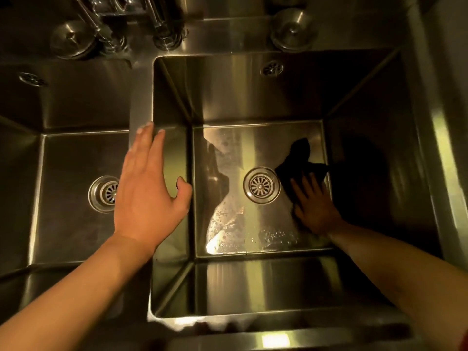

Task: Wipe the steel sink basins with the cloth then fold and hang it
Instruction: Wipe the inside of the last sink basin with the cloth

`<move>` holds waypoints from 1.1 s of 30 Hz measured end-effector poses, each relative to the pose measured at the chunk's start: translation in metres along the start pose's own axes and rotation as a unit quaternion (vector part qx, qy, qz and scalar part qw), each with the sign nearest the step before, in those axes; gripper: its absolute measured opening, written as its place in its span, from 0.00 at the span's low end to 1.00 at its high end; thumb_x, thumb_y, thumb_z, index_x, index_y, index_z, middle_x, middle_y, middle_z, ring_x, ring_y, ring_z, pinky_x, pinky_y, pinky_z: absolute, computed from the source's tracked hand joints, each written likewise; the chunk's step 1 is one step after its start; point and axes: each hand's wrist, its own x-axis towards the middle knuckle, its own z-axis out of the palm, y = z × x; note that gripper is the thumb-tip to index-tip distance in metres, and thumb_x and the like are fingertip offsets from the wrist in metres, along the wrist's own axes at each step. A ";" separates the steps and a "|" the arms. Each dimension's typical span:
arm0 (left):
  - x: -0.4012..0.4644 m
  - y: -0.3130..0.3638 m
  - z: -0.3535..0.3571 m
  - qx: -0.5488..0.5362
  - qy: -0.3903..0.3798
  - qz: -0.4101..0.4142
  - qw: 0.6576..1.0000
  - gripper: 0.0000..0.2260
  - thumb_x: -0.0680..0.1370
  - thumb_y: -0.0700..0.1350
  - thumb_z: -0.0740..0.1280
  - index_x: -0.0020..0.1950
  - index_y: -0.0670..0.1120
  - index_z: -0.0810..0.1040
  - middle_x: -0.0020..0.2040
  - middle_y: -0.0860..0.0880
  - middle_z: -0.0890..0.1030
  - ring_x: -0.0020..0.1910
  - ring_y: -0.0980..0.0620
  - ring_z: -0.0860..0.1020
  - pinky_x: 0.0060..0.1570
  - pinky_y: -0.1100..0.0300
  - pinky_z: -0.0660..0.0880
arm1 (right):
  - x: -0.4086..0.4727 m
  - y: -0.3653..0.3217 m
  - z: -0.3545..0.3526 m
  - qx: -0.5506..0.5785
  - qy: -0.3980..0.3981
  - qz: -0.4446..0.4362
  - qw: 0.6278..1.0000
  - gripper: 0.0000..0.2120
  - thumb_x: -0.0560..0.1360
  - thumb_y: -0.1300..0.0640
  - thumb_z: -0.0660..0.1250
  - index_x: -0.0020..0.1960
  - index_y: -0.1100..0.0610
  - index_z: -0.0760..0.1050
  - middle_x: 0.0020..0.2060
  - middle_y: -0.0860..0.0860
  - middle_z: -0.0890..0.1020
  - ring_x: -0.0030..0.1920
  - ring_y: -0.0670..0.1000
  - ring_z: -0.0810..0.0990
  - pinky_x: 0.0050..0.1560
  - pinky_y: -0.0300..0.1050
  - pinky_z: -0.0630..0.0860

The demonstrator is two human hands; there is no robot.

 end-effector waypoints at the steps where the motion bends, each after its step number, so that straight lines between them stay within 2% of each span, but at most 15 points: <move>1: 0.000 0.000 -0.001 -0.006 0.001 -0.003 1.000 0.37 0.76 0.50 0.65 0.84 0.45 0.57 0.85 0.48 0.55 0.84 0.49 0.52 0.82 0.46 0.56 | -0.006 -0.003 0.003 -0.021 -0.018 -0.045 0.999 0.37 0.83 0.43 0.53 0.82 0.50 0.35 0.82 0.60 0.40 0.80 0.65 0.35 0.78 0.69 0.47; 3: 0.001 0.001 -0.001 -0.016 0.006 -0.010 1.000 0.36 0.78 0.47 0.67 0.84 0.45 0.57 0.85 0.48 0.55 0.84 0.50 0.52 0.82 0.47 0.56 | -0.014 -0.006 0.008 -0.076 -0.052 -0.149 0.985 0.37 0.83 0.42 0.51 0.82 0.51 0.33 0.81 0.60 0.36 0.80 0.67 0.34 0.77 0.71 0.44; 5: 0.001 0.001 0.000 -0.018 0.011 -0.024 0.999 0.37 0.78 0.44 0.69 0.84 0.45 0.58 0.85 0.48 0.56 0.84 0.50 0.53 0.82 0.46 0.56 | -0.021 -0.013 0.014 -0.091 -0.067 -0.239 0.964 0.37 0.82 0.42 0.52 0.83 0.52 0.38 0.81 0.60 0.38 0.80 0.67 0.37 0.77 0.72 0.47; 9: 0.000 0.001 0.001 -0.001 0.015 -0.031 0.999 0.36 0.78 0.43 0.69 0.84 0.44 0.58 0.85 0.47 0.56 0.84 0.49 0.53 0.82 0.46 0.56 | -0.025 -0.043 0.027 -0.156 0.006 -0.355 0.922 0.33 0.78 0.45 0.56 0.82 0.53 0.58 0.80 0.60 0.60 0.79 0.67 0.55 0.73 0.70 0.62; 10: 0.000 0.001 0.001 0.003 0.013 -0.030 0.999 0.36 0.78 0.43 0.69 0.84 0.44 0.58 0.85 0.47 0.56 0.84 0.49 0.53 0.82 0.46 0.56 | -0.020 -0.053 0.026 -0.157 0.007 -0.379 0.912 0.34 0.78 0.46 0.57 0.82 0.52 0.57 0.80 0.59 0.60 0.80 0.66 0.54 0.75 0.70 0.60; 13: 0.001 0.002 0.002 0.009 0.015 -0.031 0.999 0.36 0.78 0.43 0.69 0.83 0.45 0.58 0.85 0.48 0.56 0.84 0.49 0.53 0.82 0.46 0.56 | -0.004 -0.087 0.023 -0.138 -0.023 -0.410 0.901 0.36 0.80 0.47 0.56 0.84 0.50 0.45 0.83 0.57 0.49 0.81 0.64 0.40 0.78 0.68 0.45; 17: 0.002 0.001 0.003 0.016 0.018 -0.030 0.999 0.35 0.77 0.42 0.70 0.82 0.44 0.62 0.85 0.48 0.57 0.84 0.49 0.53 0.81 0.47 0.56 | 0.012 -0.154 0.022 -0.104 -0.009 -0.400 0.910 0.33 0.81 0.49 0.55 0.84 0.50 0.48 0.83 0.55 0.51 0.82 0.62 0.42 0.79 0.66 0.43; 21: 0.003 -0.001 0.004 0.022 0.018 -0.030 0.999 0.33 0.76 0.41 0.71 0.80 0.44 0.66 0.85 0.49 0.57 0.84 0.49 0.54 0.80 0.45 0.59 | 0.030 -0.195 0.015 -0.078 0.016 -0.378 0.922 0.30 0.78 0.55 0.62 0.79 0.52 0.62 0.77 0.57 0.65 0.79 0.64 0.56 0.79 0.65 0.48; 23: 0.002 0.000 0.004 0.027 0.017 -0.032 0.999 0.32 0.76 0.41 0.72 0.79 0.45 0.67 0.85 0.50 0.57 0.84 0.50 0.54 0.79 0.46 0.59 | 0.037 -0.196 0.015 -0.058 0.034 -0.374 0.925 0.31 0.75 0.56 0.65 0.78 0.53 0.64 0.75 0.57 0.66 0.78 0.62 0.58 0.79 0.64 0.51; 25: 0.002 0.000 0.004 0.031 0.016 -0.036 0.999 0.32 0.76 0.42 0.72 0.79 0.45 0.67 0.85 0.50 0.57 0.84 0.50 0.54 0.78 0.47 0.59 | 0.046 -0.195 0.013 -0.050 0.035 -0.356 0.932 0.35 0.74 0.56 0.66 0.80 0.53 0.61 0.77 0.57 0.64 0.80 0.62 0.55 0.79 0.64 0.51; 28: 0.002 0.000 0.004 0.037 0.012 -0.040 0.998 0.31 0.76 0.43 0.72 0.78 0.46 0.68 0.85 0.51 0.56 0.84 0.50 0.54 0.78 0.47 0.60 | 0.073 -0.196 -0.008 -0.047 0.034 -0.283 0.957 0.41 0.74 0.54 0.68 0.83 0.53 0.53 0.81 0.58 0.57 0.82 0.62 0.49 0.79 0.65 0.50; 29: 0.002 0.000 0.004 0.039 0.011 -0.041 0.998 0.31 0.76 0.43 0.72 0.78 0.47 0.68 0.85 0.51 0.56 0.84 0.50 0.54 0.77 0.47 0.60 | 0.085 -0.194 -0.017 -0.048 0.039 -0.259 0.964 0.41 0.75 0.54 0.66 0.83 0.53 0.52 0.82 0.58 0.53 0.82 0.62 0.46 0.79 0.65 0.48; 31: 0.002 0.000 0.003 0.045 0.009 -0.040 0.998 0.32 0.75 0.43 0.73 0.78 0.48 0.67 0.85 0.51 0.56 0.84 0.49 0.55 0.77 0.46 0.60 | 0.110 -0.185 -0.037 -0.027 0.044 -0.219 0.974 0.36 0.76 0.58 0.61 0.82 0.53 0.54 0.83 0.58 0.47 0.82 0.61 0.40 0.80 0.64 0.46; 33: 0.001 0.000 0.003 0.047 0.007 -0.035 0.998 0.32 0.75 0.42 0.73 0.77 0.48 0.67 0.84 0.51 0.57 0.83 0.48 0.56 0.77 0.46 0.60 | 0.130 -0.164 -0.054 0.008 0.048 -0.169 0.984 0.37 0.75 0.61 0.55 0.83 0.52 0.54 0.83 0.56 0.44 0.82 0.60 0.39 0.80 0.63 0.46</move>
